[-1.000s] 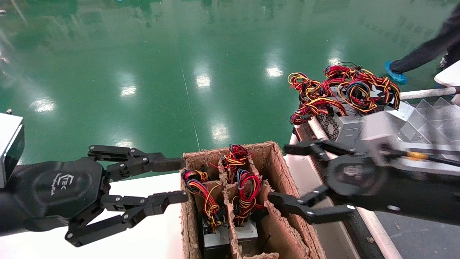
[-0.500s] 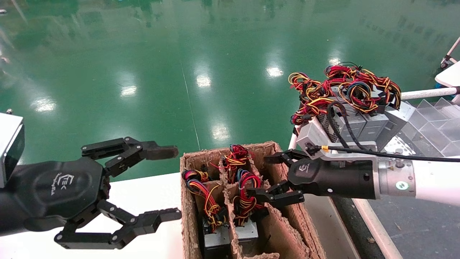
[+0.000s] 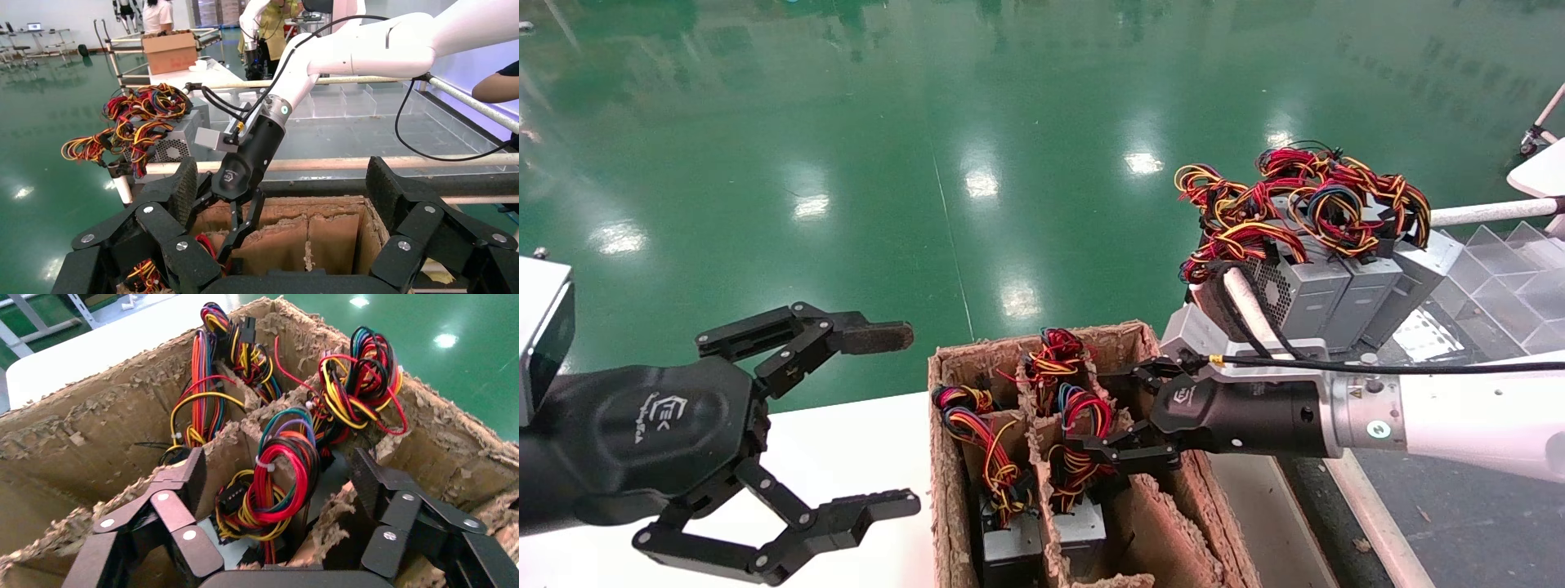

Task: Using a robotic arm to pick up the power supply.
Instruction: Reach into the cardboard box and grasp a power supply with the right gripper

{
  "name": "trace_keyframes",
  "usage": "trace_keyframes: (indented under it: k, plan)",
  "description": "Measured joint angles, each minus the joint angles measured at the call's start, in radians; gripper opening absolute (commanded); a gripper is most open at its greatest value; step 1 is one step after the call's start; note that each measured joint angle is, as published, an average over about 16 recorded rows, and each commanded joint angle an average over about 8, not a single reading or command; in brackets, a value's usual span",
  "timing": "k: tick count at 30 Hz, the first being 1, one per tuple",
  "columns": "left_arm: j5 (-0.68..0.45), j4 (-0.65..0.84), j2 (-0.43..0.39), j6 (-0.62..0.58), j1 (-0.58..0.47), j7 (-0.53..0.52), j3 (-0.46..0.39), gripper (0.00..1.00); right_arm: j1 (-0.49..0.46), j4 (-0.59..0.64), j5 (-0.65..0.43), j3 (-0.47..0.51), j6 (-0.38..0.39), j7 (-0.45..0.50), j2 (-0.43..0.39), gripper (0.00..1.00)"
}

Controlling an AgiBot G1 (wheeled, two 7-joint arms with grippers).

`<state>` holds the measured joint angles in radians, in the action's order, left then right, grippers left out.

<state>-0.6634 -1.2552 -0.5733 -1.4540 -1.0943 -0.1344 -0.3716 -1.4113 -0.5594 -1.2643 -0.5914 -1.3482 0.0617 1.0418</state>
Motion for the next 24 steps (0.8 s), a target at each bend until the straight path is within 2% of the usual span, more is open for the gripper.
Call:
trace_keyframes:
  k: [24]
  plan:
    - [0.0,0.0,0.0,0.0,0.0,0.0,0.0,1.0,-0.01,0.119,0.012,0.01,-0.006,-0.116,0.038,0.0]
